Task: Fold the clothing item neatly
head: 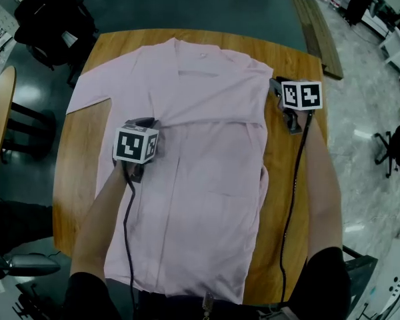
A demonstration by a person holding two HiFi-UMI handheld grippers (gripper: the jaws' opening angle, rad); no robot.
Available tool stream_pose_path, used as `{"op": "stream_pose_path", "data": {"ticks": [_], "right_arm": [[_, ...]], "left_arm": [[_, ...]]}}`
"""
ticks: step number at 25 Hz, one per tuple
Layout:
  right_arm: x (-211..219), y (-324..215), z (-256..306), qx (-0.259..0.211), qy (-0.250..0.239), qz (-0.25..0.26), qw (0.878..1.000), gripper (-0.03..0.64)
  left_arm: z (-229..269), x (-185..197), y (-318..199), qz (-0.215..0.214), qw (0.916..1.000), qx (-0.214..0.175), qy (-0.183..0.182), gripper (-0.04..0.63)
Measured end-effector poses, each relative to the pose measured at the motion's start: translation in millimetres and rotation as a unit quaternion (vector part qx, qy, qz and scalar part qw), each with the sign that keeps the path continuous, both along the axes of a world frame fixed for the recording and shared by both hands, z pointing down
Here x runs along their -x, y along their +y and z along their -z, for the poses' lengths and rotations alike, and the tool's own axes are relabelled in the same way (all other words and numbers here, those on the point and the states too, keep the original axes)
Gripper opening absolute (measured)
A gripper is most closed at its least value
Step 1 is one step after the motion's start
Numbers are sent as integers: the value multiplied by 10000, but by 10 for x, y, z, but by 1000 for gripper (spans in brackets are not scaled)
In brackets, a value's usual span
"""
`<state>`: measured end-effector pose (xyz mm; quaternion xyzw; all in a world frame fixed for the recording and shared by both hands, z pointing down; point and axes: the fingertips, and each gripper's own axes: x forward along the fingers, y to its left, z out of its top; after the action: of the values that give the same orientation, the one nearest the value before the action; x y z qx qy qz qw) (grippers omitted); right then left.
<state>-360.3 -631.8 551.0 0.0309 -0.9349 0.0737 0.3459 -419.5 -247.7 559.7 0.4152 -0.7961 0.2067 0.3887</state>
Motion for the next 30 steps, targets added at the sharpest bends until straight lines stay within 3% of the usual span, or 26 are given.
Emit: {"op": "stream_pose_path", "data": {"ticks": [5,8,11,13,15,17,20,24,30], "right_arm": [[-520,616,-61,642,370,523,9959,84],[-748,886,-210,919,595,613,9921,86],[-897,1017,-332,1006,784,573,9902,86],[-936,1048,-388,988,867,522,9899,85],[-955,1035,-393,909,894,487,9906,32],[-982,957,-319,772,823,359,9930,20],[-1008,837,-192,555,651,56,9963,18],[-1028,809,-355,412,782,-160,9960,20],[-1086,754,-227,181,617,-329,9974,38]], "left_arm": [[102,-44,-106,-210,9994,41,-290,67],[108,-65,-162,-242,9987,74,-438,67],[-21,-141,-210,-323,9987,150,-359,67],[-149,-169,-212,-352,9987,264,-238,67],[-244,-180,-206,-358,9987,335,-123,67],[-278,-181,-199,-357,9987,350,-59,67],[-275,-150,-155,-328,9990,289,18,67],[-318,-116,-130,-289,9993,224,66,64],[-39,-120,-118,-291,9995,-31,-112,64]]}}
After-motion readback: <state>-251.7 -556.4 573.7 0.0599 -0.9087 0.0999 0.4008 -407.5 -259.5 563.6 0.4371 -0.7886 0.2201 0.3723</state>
